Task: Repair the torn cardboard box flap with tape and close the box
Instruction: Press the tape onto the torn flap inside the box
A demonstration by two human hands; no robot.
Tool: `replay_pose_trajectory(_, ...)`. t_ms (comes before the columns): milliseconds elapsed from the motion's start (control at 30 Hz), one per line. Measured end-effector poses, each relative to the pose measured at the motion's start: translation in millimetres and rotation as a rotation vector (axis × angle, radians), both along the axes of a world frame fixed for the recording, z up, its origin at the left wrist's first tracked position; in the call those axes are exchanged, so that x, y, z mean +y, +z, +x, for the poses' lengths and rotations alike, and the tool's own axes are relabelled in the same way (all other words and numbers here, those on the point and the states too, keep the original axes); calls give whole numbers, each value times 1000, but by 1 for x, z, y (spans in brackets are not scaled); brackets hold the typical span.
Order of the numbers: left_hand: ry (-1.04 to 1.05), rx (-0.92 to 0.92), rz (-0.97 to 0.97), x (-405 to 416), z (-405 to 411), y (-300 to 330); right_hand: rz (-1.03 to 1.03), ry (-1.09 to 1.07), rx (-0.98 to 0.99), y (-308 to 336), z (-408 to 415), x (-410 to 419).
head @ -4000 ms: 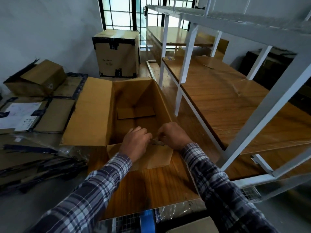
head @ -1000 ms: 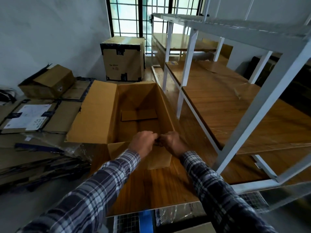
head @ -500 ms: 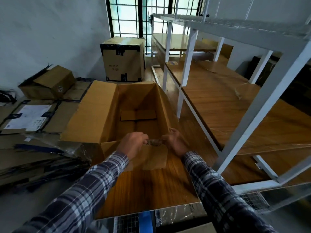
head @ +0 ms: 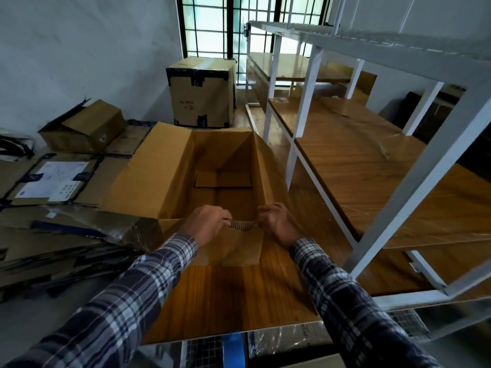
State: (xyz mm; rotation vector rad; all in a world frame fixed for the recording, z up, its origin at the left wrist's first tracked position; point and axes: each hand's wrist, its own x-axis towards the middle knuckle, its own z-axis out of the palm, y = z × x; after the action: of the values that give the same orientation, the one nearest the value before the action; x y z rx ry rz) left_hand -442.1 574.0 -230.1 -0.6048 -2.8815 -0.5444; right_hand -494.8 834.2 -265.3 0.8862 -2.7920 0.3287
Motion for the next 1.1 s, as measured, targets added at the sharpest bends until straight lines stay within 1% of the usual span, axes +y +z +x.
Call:
replay_pose_trajectory(67, 13, -6, 9, -8, 2, 1, -7, 3, -29, -6, -2, 4)
replay_pose_trajectory(133, 38, -11, 32, -13, 5, 0, -116, -28, -94, -6, 3, 10)
replay_pose_trajectory(200, 54, -12, 36, -11, 6, 3, -163, -56, -124, -4, 8, 14)
replay_pose_trajectory(300, 57, -4, 53, -10, 6, 4, -202, -69, -128, 3, 15, 17)
replay_pose_trajectory(333, 58, -9, 57, -12, 7, 4, -188, -63, -81, 5, 17, 16)
replay_pose_trajectory(400, 71, -16, 61, -14, 8, 2, -35, -39, -5, 4, 18, 15)
replay_pose_trajectory(433, 82, -14, 61, -14, 9, 0, 6, -65, -2, 1, 16, 15)
replay_pose_trajectory(467, 89, -5, 63, -13, 10, -2, 6, -101, -50, 2, 16, 15)
replay_pose_trajectory(533, 101, 26, 56, -11, 10, -4, 38, -136, -75, 0, 10, 14)
replay_pose_trajectory(600, 108, 35, 38, -8, 10, -2, 115, -138, -25, 7, 13, 10)
replay_pose_trajectory(700, 78, 81, -13, 1, 10, 0, 76, -91, -10, 20, 20, -7)
replay_pose_trajectory(800, 46, 133, -101, 23, 16, -2, 62, 32, -47, 22, 35, -32)
replay_pose_trajectory(833, 53, 142, -120, 29, 18, -3, 27, 62, -29, 21, 38, -37)
replay_pose_trajectory(933, 107, 150, -96, 36, 18, -6, -66, 76, 21, 21, 39, -43)
replay_pose_trajectory(1033, 89, 133, -75, 36, 17, -3, -76, 94, 49, 18, 35, -42)
replay_pose_trajectory(1100, 55, 130, -51, 34, 13, -1, -72, 88, 27, 19, 32, -41)
